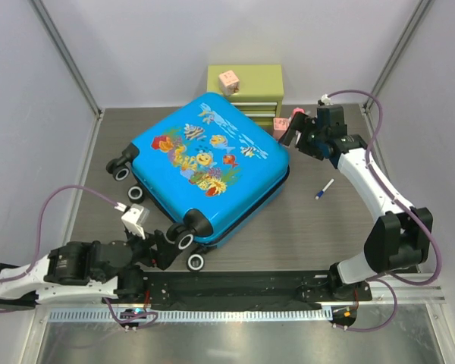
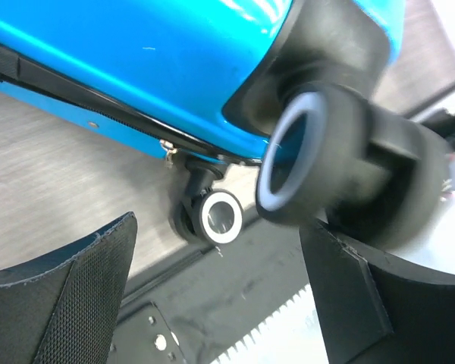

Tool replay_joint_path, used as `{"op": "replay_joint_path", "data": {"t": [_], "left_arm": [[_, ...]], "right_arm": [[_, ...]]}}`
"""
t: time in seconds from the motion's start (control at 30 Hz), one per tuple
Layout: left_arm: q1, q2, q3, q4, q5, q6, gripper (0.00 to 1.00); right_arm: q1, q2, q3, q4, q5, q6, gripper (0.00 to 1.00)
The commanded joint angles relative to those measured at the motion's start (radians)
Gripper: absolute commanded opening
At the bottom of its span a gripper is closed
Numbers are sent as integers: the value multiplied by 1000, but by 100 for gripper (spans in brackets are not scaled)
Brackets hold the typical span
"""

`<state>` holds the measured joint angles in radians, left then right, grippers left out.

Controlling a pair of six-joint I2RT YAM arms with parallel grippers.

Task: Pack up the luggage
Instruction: Zip the luggage at the center of the board.

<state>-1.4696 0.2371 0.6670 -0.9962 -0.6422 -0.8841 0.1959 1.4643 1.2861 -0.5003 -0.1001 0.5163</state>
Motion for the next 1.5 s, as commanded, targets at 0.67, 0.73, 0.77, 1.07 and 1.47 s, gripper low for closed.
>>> {"op": "replay_joint_path", "data": {"t": [0.67, 0.73, 0.77, 1.07, 1.47], "left_arm": [[-6, 129, 317, -280, -404, -733, 100], [-8, 81, 249, -285, -448, -800, 98], [-11, 61, 226, -256, -451, -800, 98], [3, 405, 313, -274, -568, -755, 100], [522, 734, 598, 202, -158, -32, 100]], "right_arm": [[-21, 290, 222, 5, -259, -105, 98], [-21, 338, 260, 0, -282, -110, 98], [-21, 350, 271, -3, -297, -116, 96], [-21, 392, 288, -1, -326, -122, 93], [-21, 363, 226, 0, -322, -162, 93]]}}
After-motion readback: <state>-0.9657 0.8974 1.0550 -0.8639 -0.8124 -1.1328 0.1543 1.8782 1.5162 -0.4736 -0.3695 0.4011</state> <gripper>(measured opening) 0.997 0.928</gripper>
